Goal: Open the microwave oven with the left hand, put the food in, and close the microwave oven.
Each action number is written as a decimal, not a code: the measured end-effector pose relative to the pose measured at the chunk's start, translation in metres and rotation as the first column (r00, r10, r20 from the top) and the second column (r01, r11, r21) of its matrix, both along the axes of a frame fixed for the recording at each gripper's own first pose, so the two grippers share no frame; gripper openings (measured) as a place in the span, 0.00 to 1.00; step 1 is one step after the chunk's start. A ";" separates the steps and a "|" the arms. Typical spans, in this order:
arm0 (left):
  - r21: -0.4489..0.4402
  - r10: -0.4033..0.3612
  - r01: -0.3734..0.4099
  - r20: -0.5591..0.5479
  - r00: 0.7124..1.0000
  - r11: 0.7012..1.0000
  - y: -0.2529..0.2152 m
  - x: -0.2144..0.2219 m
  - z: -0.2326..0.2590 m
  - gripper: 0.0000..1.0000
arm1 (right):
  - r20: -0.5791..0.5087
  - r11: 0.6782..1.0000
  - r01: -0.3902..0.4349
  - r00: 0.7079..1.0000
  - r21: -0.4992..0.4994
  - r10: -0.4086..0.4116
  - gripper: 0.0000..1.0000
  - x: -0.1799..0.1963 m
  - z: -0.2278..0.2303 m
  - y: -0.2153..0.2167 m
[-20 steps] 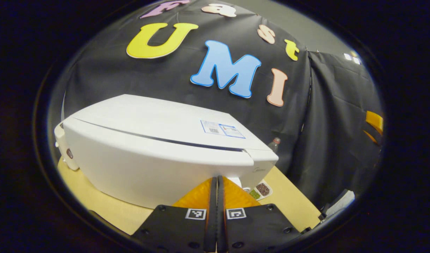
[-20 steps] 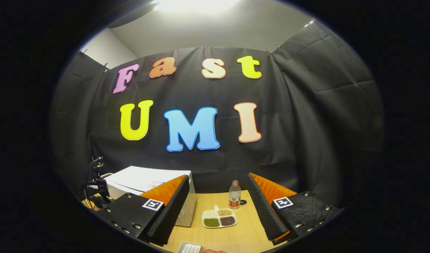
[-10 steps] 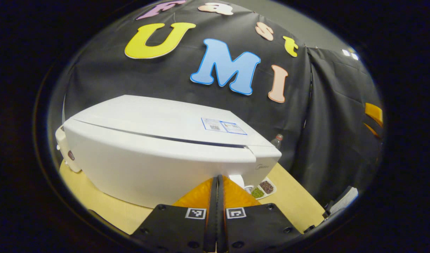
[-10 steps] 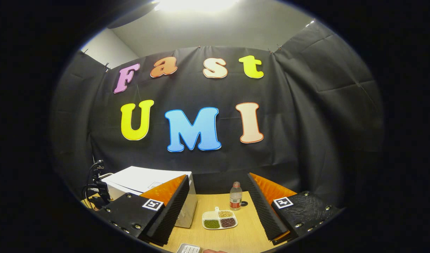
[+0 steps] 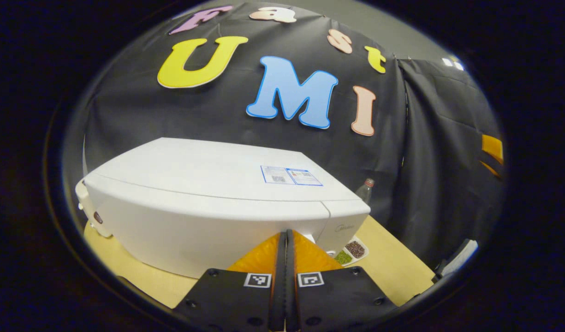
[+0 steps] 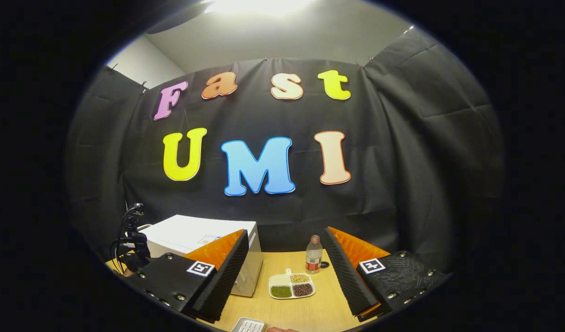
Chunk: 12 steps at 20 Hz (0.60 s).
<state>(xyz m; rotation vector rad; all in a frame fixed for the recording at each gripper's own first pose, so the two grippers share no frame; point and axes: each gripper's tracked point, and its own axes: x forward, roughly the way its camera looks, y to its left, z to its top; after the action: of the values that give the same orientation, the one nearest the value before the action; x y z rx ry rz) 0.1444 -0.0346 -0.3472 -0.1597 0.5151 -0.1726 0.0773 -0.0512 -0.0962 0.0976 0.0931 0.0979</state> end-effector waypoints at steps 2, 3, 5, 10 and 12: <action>0.030 0.022 -0.024 0.058 0.998 0.999 0.004 0.001 0.030 0.07 | -0.002 1.000 -0.012 1.000 0.005 0.012 0.98 0.004 -0.001 0.002; 0.050 0.037 -0.042 0.096 0.995 0.998 0.009 0.000 0.051 0.07 | -0.005 1.000 -0.016 1.000 0.000 0.016 0.98 0.007 -0.002 0.002; 0.064 0.076 -0.089 0.182 0.980 0.994 0.022 -0.013 0.108 0.08 | -0.023 0.999 -0.039 0.999 -0.010 0.039 0.98 0.015 -0.004 0.004; 0.109 0.170 -0.225 0.374 0.912 0.968 0.058 -0.060 0.242 0.72 | 0.006 0.996 -0.078 0.997 0.044 0.078 0.98 0.029 0.021 0.012; 0.143 0.165 -0.244 0.420 0.892 0.959 0.067 -0.080 0.281 0.96 | 0.028 0.997 -0.072 0.997 0.034 0.071 0.98 0.026 0.035 0.015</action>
<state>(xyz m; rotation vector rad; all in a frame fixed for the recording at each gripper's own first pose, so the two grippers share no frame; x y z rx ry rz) 0.0648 0.0325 -0.0667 0.0137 0.0952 0.0545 0.1032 -0.0360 -0.0607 0.1277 0.0681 0.1722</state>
